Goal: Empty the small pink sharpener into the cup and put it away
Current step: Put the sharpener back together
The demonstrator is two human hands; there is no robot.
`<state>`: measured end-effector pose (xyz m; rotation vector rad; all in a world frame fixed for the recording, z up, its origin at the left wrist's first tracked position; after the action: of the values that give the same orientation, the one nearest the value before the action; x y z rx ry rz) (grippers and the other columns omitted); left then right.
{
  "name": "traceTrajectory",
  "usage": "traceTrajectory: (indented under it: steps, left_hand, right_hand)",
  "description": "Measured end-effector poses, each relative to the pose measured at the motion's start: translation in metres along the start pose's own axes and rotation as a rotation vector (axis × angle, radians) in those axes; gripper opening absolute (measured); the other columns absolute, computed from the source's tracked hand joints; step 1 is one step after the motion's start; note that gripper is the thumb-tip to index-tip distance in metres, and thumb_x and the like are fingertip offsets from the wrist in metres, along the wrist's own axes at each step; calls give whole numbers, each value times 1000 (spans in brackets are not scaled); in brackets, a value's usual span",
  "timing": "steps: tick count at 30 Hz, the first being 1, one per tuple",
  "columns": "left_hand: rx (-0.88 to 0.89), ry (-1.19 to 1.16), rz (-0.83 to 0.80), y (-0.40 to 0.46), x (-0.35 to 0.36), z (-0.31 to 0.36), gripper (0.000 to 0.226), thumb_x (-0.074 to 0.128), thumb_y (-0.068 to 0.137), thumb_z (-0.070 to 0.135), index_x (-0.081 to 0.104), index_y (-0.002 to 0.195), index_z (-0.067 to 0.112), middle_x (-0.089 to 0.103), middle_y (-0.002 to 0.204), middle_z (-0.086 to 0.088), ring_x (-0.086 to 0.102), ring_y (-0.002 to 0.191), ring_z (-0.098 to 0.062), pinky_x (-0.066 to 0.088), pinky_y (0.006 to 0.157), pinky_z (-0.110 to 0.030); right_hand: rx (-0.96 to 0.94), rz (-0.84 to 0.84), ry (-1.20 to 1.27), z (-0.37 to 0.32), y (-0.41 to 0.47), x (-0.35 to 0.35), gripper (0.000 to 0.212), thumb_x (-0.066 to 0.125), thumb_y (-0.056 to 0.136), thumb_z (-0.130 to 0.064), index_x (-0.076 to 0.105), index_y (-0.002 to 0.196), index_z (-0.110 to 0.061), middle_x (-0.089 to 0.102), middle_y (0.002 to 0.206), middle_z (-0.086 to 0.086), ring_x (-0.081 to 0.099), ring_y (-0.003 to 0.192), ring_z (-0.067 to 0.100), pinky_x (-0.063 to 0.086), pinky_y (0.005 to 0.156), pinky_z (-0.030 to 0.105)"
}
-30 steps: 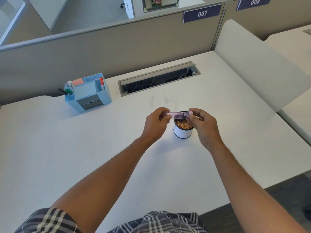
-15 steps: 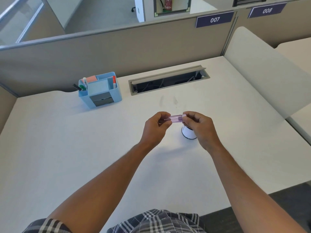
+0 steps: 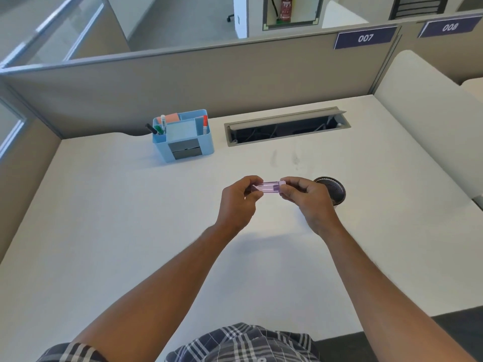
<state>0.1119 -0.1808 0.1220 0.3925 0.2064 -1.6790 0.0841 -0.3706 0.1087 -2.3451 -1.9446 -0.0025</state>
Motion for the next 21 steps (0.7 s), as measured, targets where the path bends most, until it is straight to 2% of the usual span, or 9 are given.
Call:
traceTrajectory:
  steps: [6, 11, 17, 21]
  left_hand:
    - [60, 42, 26, -6, -24, -6, 26, 68, 87, 0, 69, 101, 23, 69, 85, 2, 59, 75, -12, 50, 65, -19]
    - [35, 2, 10, -9, -34, -13, 22, 67, 89, 4, 70, 103, 20, 68, 83, 16, 55, 66, 1, 46, 62, -10]
    - [-15, -34, -41, -8, -41, -17, 20, 65, 91, 4, 69, 103, 19, 70, 85, 11, 57, 66, -2, 49, 61, -15]
    - [-11, -22, -19, -6, -45, -18, 19, 67, 89, 1, 71, 98, 18, 70, 85, 4, 54, 62, -3, 49, 57, -18]
  right_hand:
    - [22, -17, 50, 5, 3, 26, 13, 78, 89, -11, 83, 91, -23, 82, 90, 1, 75, 82, 18, 61, 87, 31]
    - [-15, -50, -1, 1, 3, 37, 21, 77, 89, -11, 83, 94, -30, 82, 95, -1, 74, 86, 16, 59, 86, 26]
    - [-27, -71, -50, 0, 0, 45, 20, 80, 85, -18, 83, 95, -35, 82, 97, -4, 74, 90, 14, 58, 92, 32]
    - [-37, -66, -67, 0, 0, 51, 26, 78, 87, -11, 83, 92, -36, 82, 97, -4, 73, 93, 18, 57, 94, 35]
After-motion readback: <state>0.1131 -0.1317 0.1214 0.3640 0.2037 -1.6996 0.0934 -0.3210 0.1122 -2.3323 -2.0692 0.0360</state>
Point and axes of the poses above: each hand's wrist, its own y-axis towards the middle knuckle, its own x-axis out of the palm, z = x × y, the point moved 7 cm from there along y, towards the middle knuckle
